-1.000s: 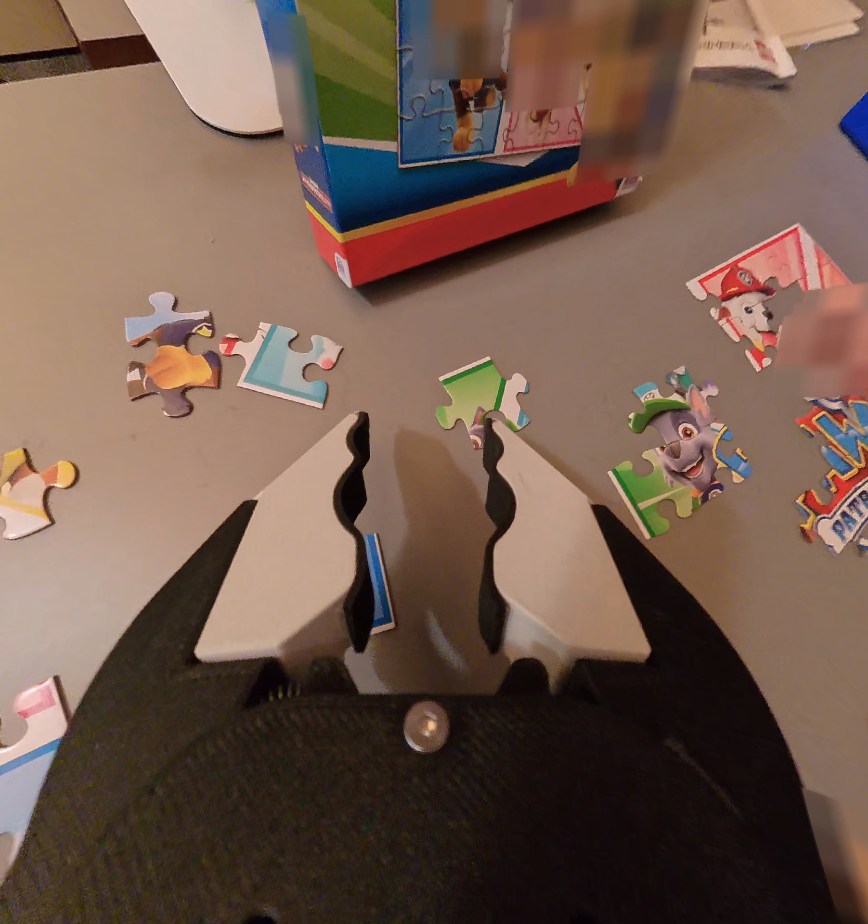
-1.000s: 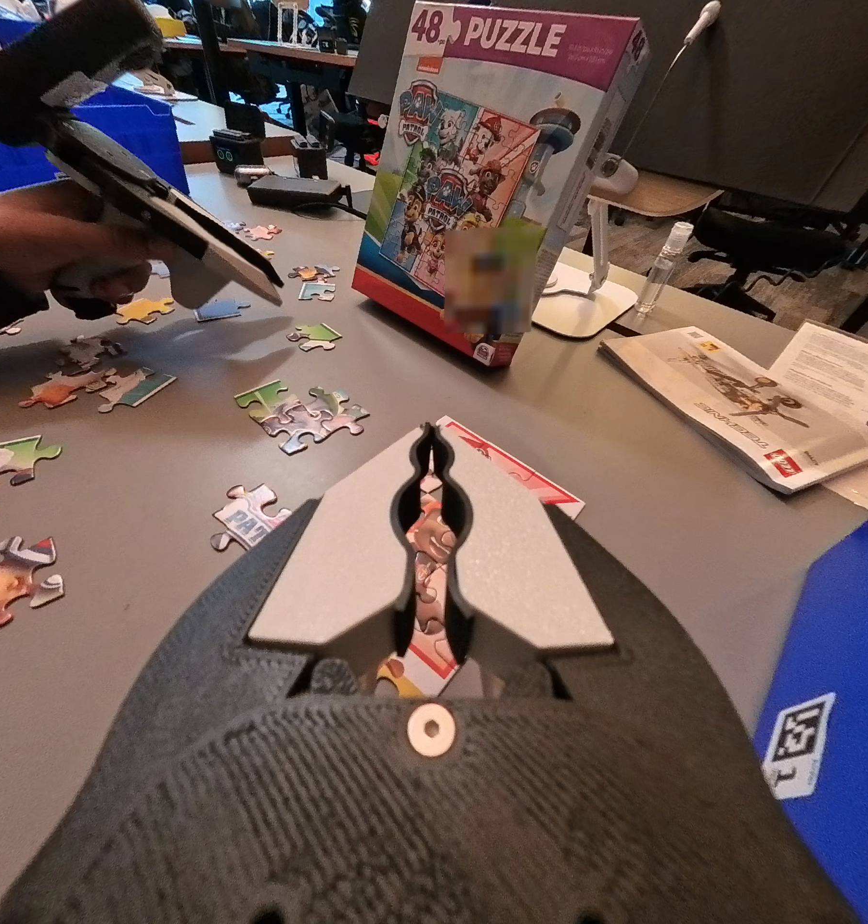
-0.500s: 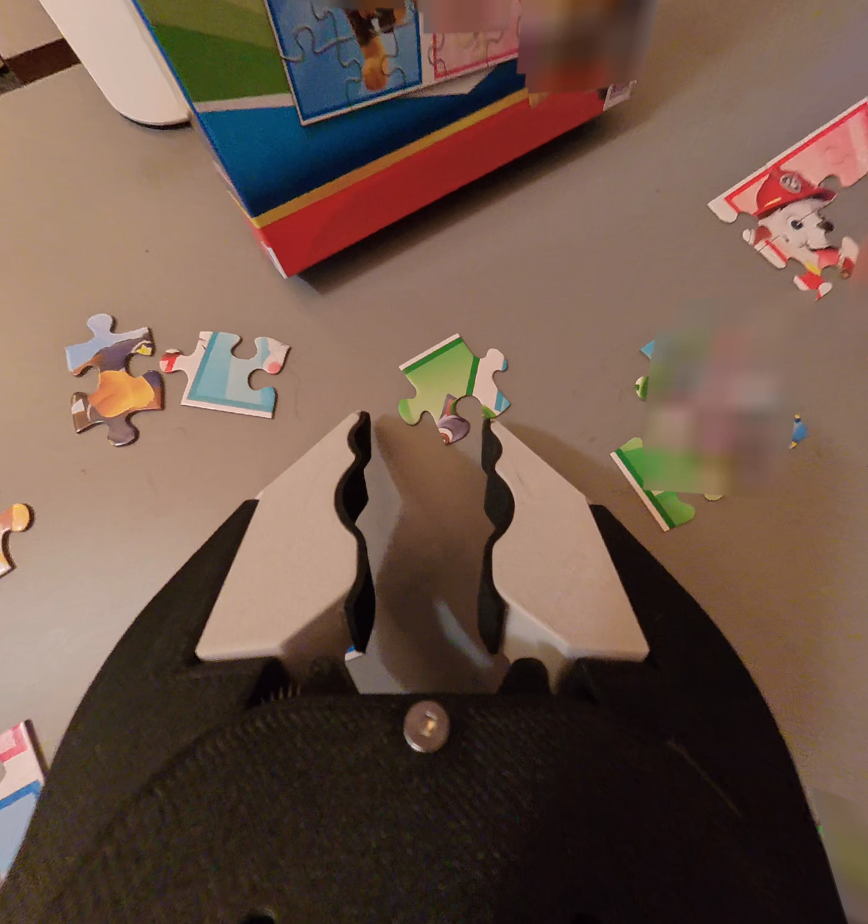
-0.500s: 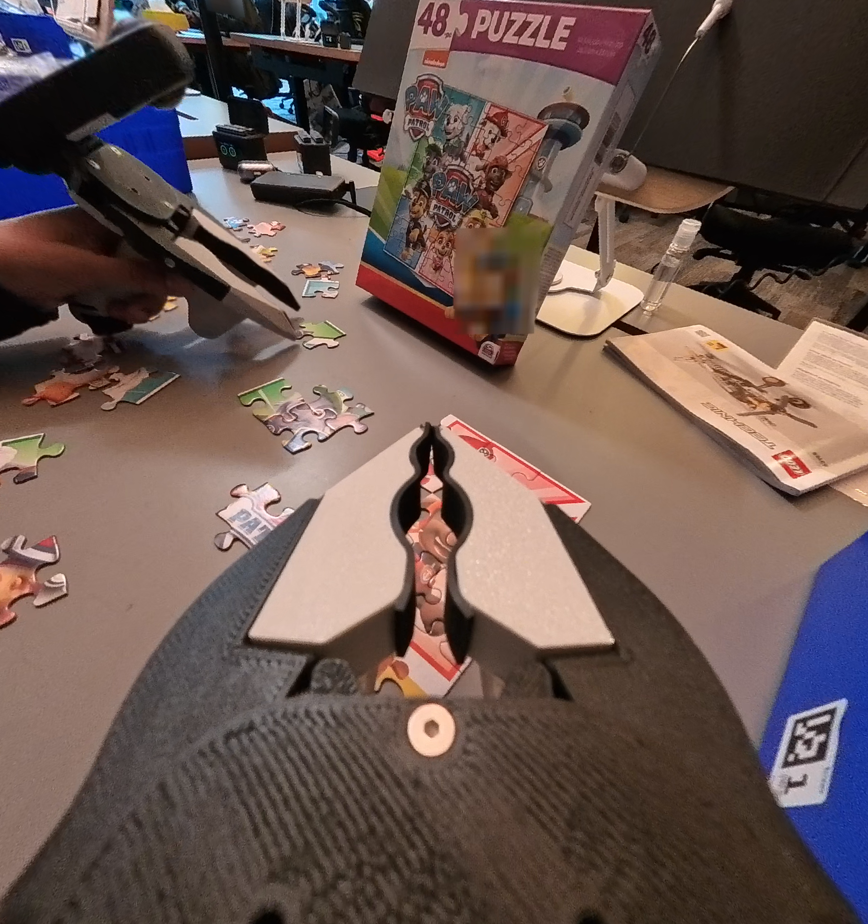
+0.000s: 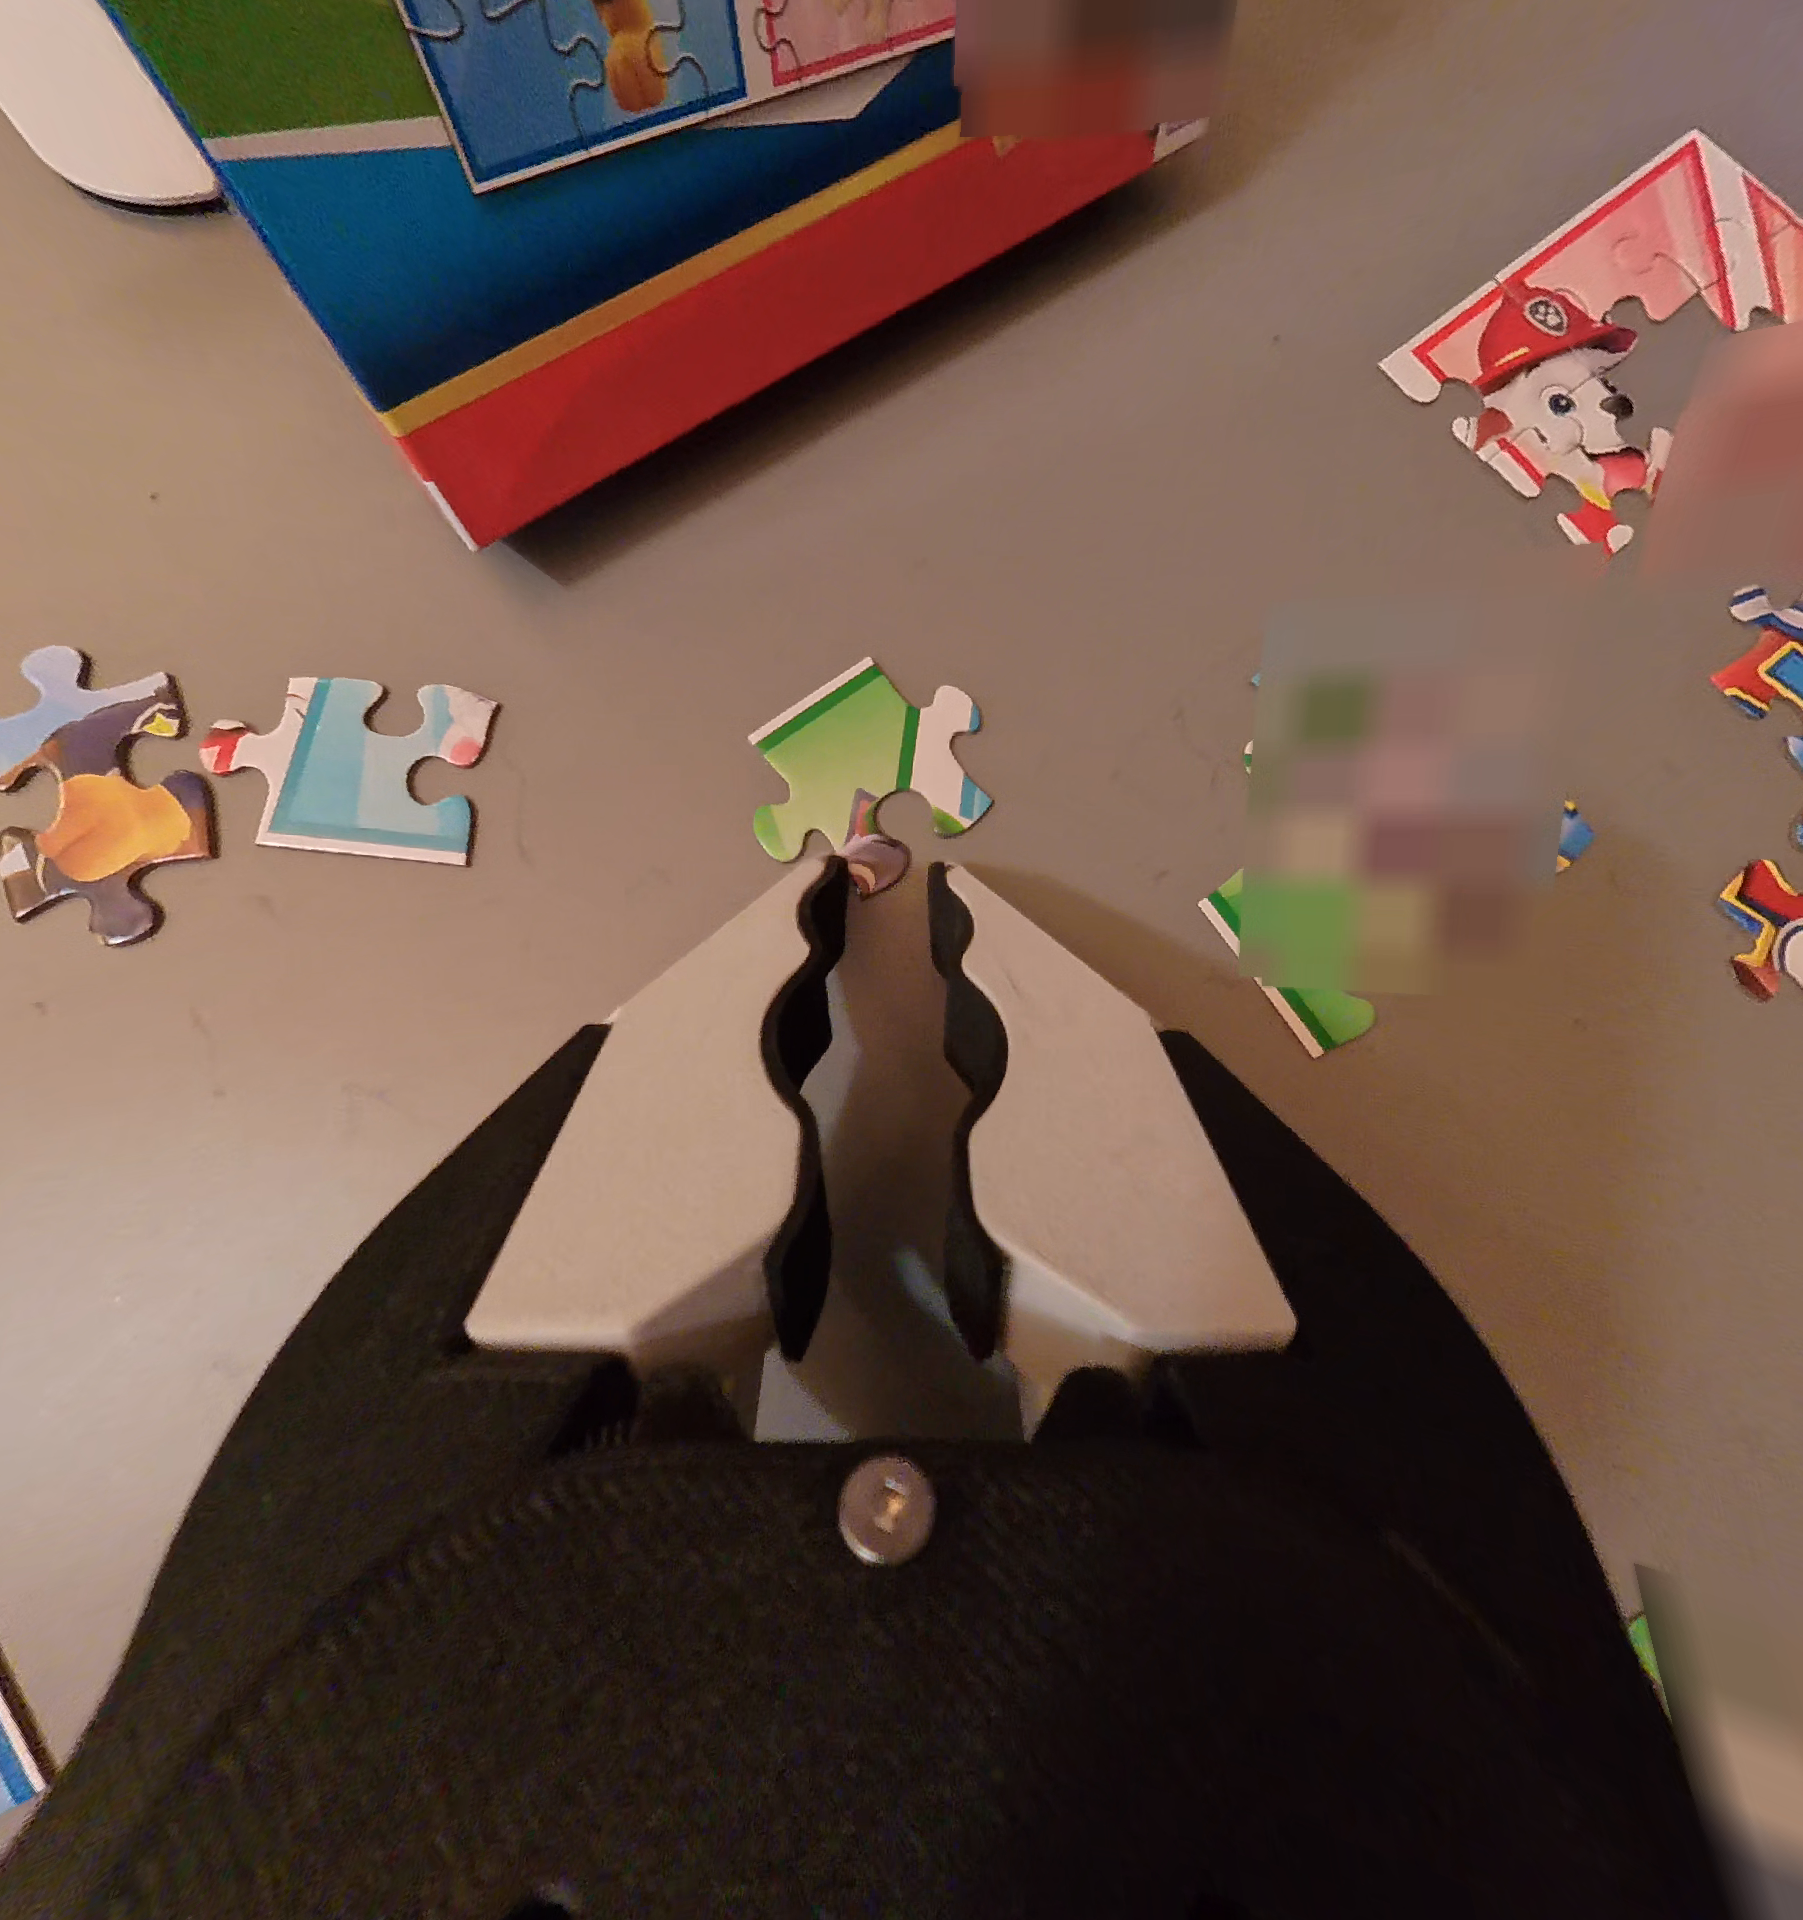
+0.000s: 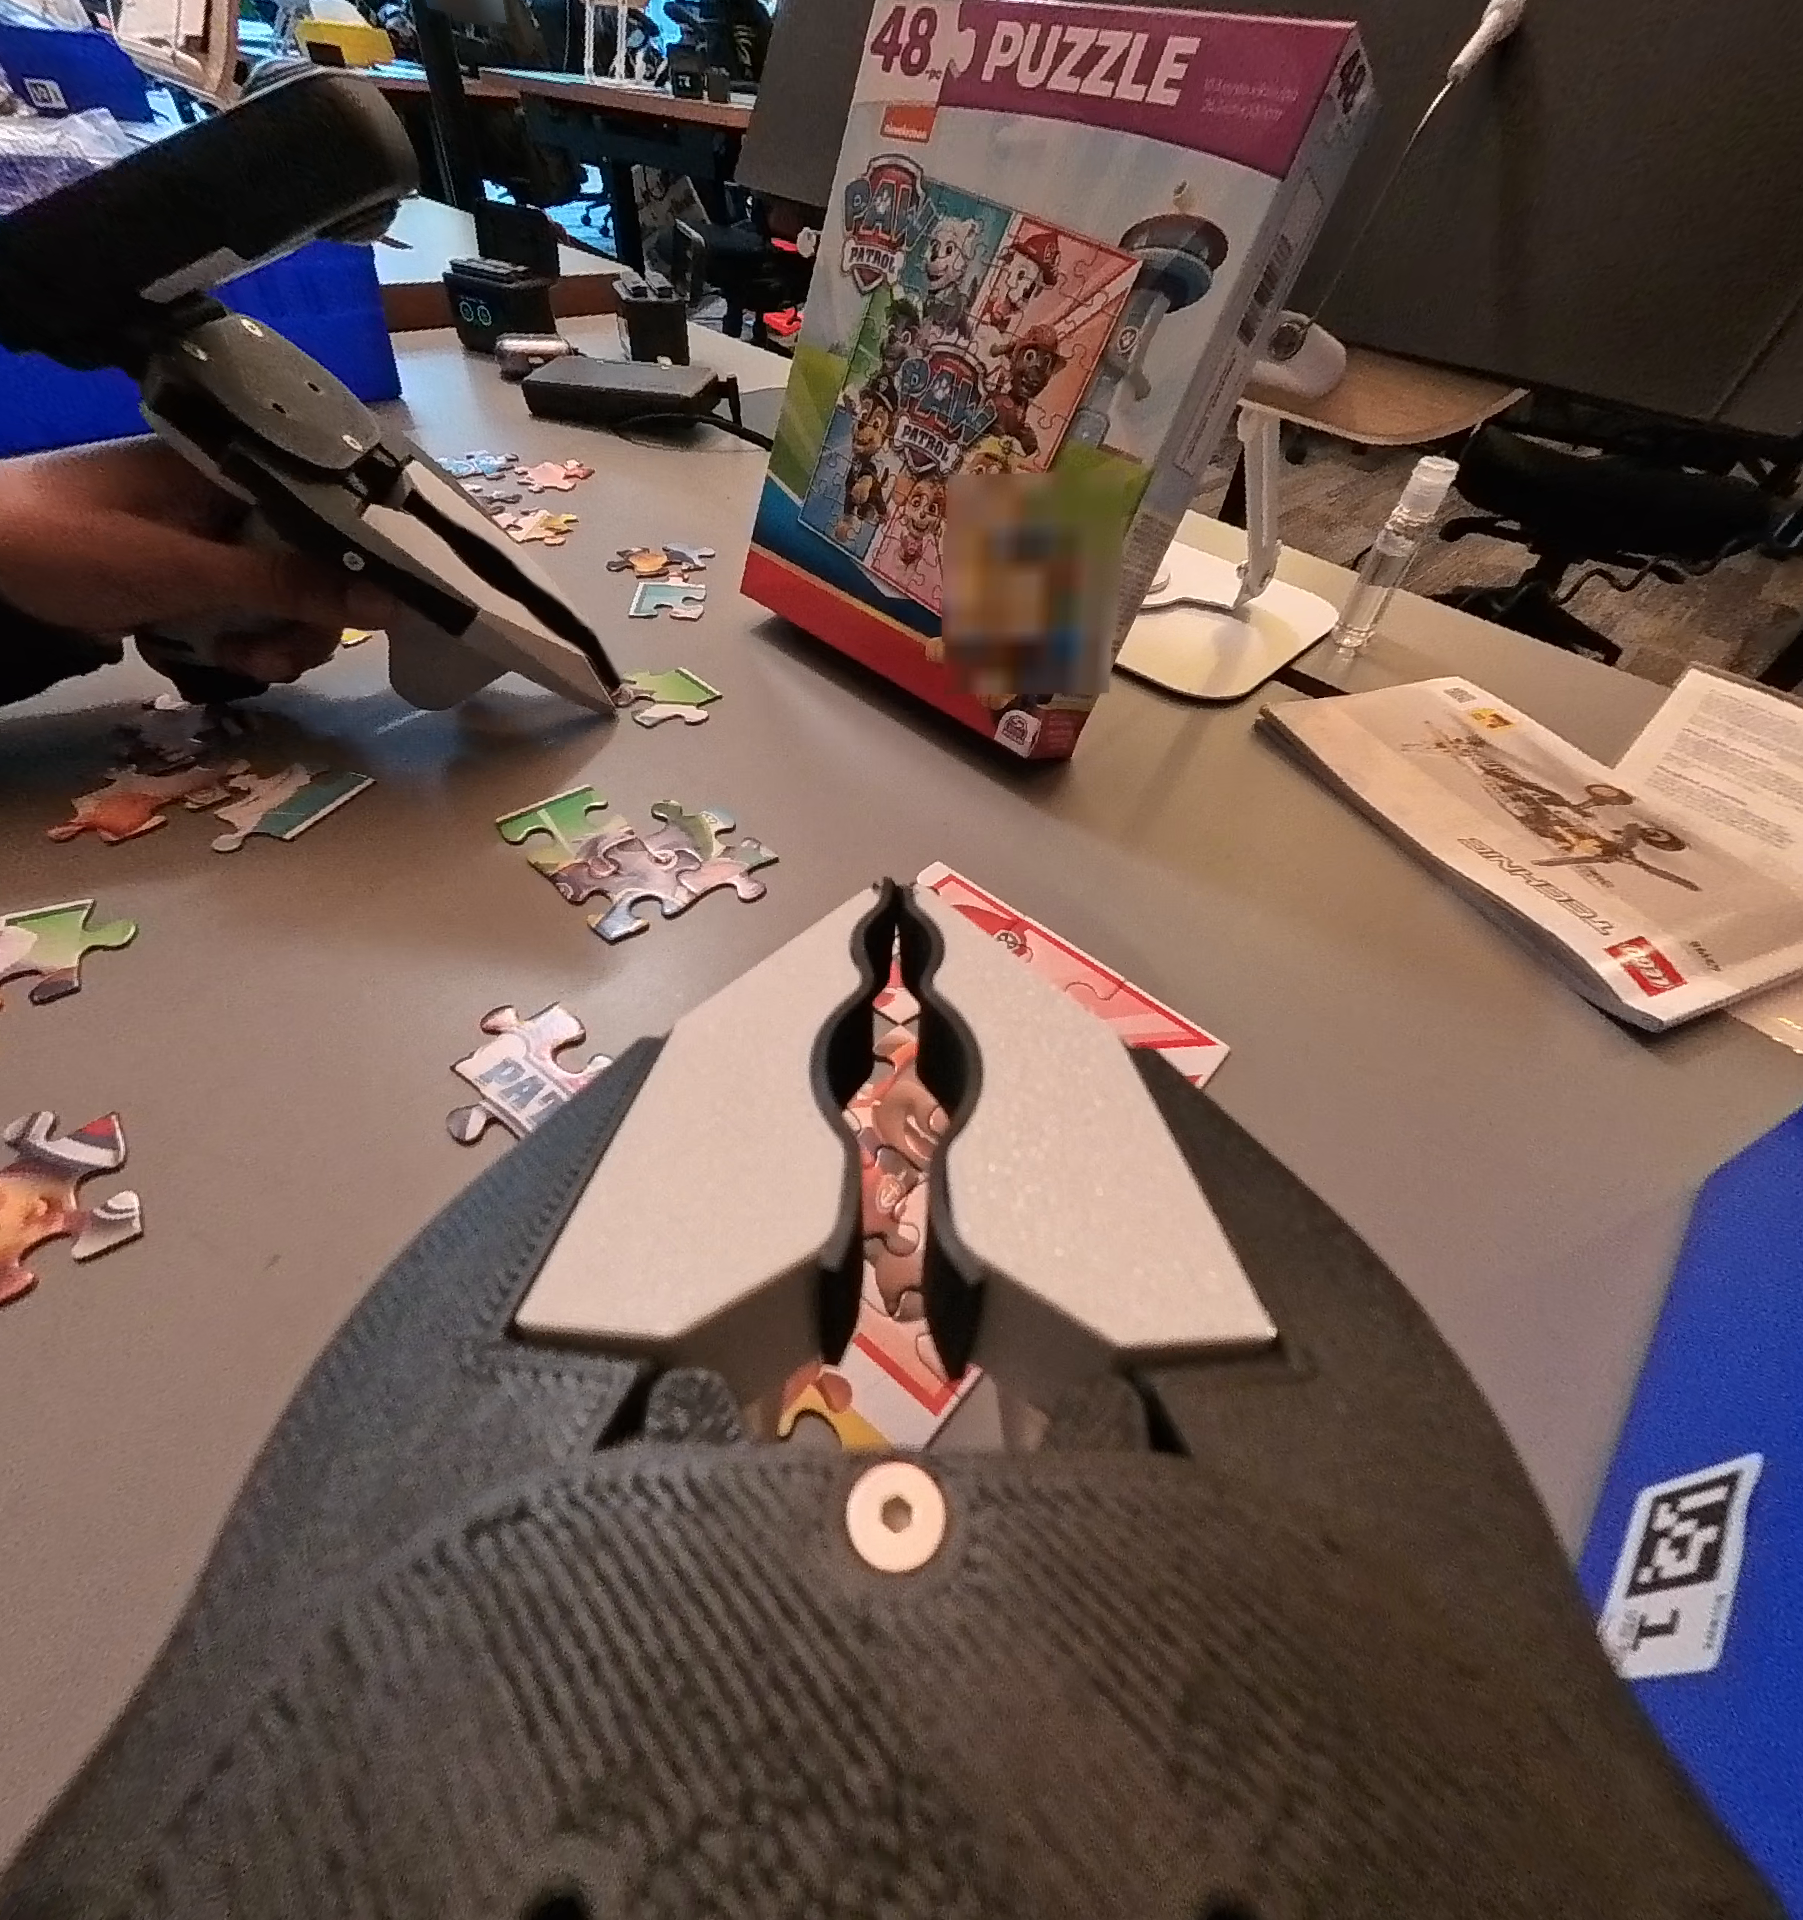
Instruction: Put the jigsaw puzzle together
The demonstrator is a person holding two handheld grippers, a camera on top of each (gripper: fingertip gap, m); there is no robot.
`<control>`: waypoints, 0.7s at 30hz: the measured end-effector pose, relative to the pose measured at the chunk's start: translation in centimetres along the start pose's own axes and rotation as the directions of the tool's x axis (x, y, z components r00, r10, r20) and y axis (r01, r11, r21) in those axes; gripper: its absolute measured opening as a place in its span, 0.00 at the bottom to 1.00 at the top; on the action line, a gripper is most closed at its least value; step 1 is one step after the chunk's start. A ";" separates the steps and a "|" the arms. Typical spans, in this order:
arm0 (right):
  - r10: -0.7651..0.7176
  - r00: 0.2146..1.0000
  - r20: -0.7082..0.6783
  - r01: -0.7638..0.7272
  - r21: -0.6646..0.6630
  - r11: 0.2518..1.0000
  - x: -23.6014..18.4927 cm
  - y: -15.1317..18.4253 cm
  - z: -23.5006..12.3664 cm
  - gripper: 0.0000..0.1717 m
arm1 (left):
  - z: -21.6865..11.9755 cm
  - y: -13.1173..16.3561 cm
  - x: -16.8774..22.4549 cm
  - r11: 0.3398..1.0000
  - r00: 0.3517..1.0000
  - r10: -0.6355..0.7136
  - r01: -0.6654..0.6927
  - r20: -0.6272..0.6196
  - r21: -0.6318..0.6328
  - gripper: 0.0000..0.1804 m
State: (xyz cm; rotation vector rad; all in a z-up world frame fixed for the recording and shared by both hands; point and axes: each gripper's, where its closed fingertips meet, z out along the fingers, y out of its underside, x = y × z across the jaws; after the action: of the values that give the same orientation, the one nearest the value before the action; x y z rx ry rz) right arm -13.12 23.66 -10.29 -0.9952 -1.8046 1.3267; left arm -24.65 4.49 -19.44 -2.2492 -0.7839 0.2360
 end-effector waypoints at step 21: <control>0.001 1.000 0.007 -0.001 0.003 1.000 -0.1 -0.1 0.1 0.00 | 1.4 -1.6 0.1 1.000 1.000 0.004 -0.004 -0.018 0.022 0.17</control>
State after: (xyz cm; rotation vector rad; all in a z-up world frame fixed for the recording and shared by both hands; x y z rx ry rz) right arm -13.13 23.47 -10.22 -0.9917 -1.8069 1.3345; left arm -25.86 6.23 -19.37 -2.2292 -0.7638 0.2245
